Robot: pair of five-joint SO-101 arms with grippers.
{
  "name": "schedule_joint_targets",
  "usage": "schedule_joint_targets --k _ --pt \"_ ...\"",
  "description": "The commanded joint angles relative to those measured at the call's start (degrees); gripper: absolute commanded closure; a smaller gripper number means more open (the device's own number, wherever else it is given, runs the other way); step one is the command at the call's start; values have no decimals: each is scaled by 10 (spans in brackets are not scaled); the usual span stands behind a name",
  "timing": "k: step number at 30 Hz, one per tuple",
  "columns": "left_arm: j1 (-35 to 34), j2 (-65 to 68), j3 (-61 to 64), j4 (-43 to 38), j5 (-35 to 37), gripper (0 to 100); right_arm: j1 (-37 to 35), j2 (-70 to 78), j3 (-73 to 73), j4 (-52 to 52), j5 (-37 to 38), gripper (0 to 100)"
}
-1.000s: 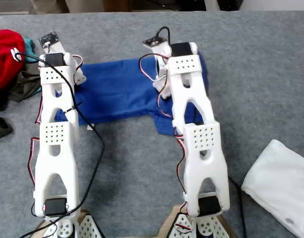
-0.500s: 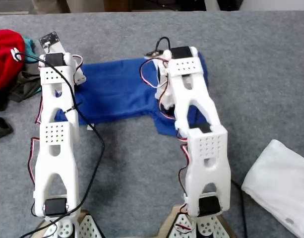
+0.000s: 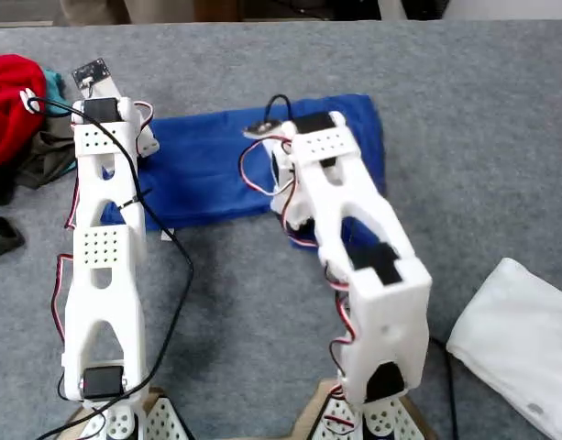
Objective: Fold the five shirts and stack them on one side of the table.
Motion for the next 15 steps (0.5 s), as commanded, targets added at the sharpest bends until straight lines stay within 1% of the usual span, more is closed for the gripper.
schedule_joint_targets --k 1,7,9,13,15 --pt "9 -5 -21 -13 -4 982 13 -84 -13 -6 4 994" --pt "9 -5 -21 -13 -4 982 44 -59 -117 -6 4 994" --pt "9 -5 -21 -13 -5 982 44 -24 -132 -15 4 994" --pt "9 -5 -21 -13 -5 982 63 76 -129 -70 14 994" --pt "9 -5 -21 -13 -5 982 73 117 -135 -73 19 994"
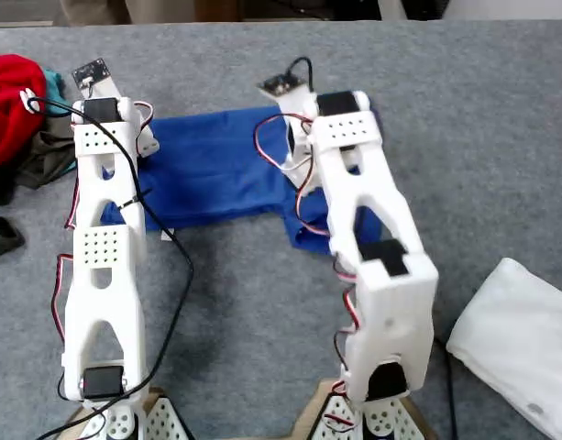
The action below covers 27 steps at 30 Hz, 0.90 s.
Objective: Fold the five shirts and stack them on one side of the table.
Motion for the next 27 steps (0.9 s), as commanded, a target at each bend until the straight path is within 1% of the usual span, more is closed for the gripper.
schedule_joint_targets --k 1,7,11,15,21,24,27 --pt "9 -5 -21 -13 -5 982 23 51 -30 -7 9 994" --pt "9 -5 -21 -13 -5 982 17 51 -29 60 9 994" --pt "9 -5 -21 -13 -5 982 11 14 3 75 9 994" --pt "9 -5 -21 -13 -5 982 -10 -36 75 53 9 994" --pt "9 -5 -21 -13 -5 982 -37 -55 189 -54 5 994" --pt "9 -5 -21 -13 -5 982 -34 -34 199 -87 4 994" --pt "9 -5 -21 -13 -5 982 -19 -19 172 -66 8 994"
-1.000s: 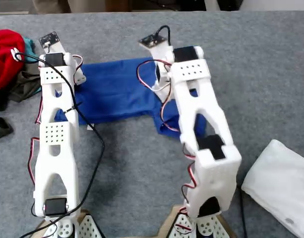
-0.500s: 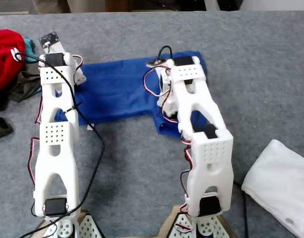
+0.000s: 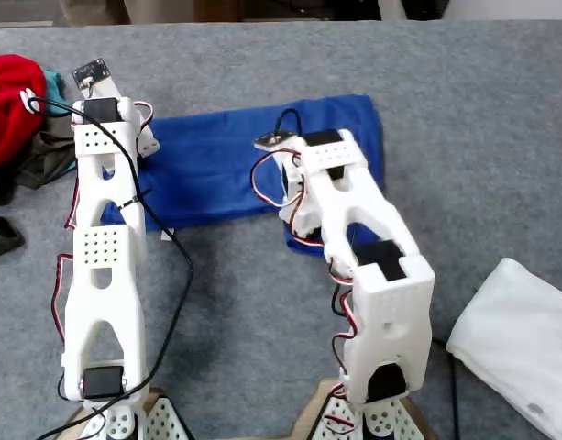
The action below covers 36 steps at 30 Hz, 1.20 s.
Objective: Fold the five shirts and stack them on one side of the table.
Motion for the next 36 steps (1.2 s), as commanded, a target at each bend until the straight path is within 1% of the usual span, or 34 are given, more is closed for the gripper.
schedule_joint_targets --k 1,4,9,13,16,20,24,26,29,32,34,36 --pt "9 -5 -21 -13 -5 982 19 6 -31 4 3 994" --pt "9 -5 -21 -13 -5 982 55 -11 -89 54 5 994" --pt "9 -11 -25 -10 -5 982 98 -83 -222 141 51 994" --pt "9 -72 -25 20 -5 982 119 -102 -339 172 76 994" --pt "9 -125 -25 38 -15 982 126 -65 -387 141 78 994" --pt "11 -199 -22 47 -31 982 135 32 -418 48 74 994" --pt "-12 -231 -21 47 -83 982 151 141 -479 -20 52 994" --pt "-23 -211 -18 43 -112 982 161 193 -518 -34 47 994" --pt "-24 -144 18 25 -142 982 173 252 -588 -35 49 994" --pt "-29 -73 25 -4 -146 982 187 295 -643 -36 52 994" --pt "-54 -30 25 -52 -141 982 197 320 -669 -32 52 994" --pt "-75 -7 16 -63 -128 982 204 341 -693 -19 71 994"
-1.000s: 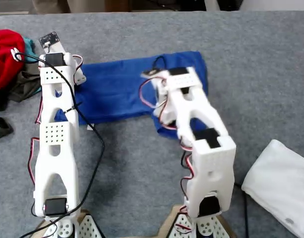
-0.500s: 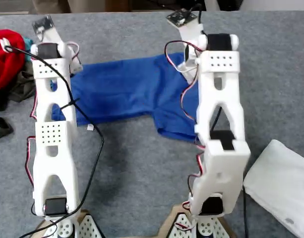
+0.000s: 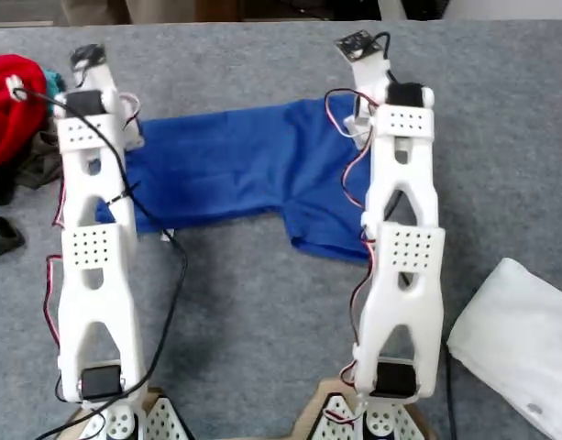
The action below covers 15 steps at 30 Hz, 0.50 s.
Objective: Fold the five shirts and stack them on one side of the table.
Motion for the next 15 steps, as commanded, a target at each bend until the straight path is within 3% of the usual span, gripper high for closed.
schedule_joint_targets --k 1,9,15 --pt "-37 11 -25 -24 8 982 21 22 -66 7 31 994" --pt "-54 15 -47 -16 9 982 22 60 -114 35 47 994" --pt "-19 -22 -50 -8 11 982 7 51 -197 88 61 994"
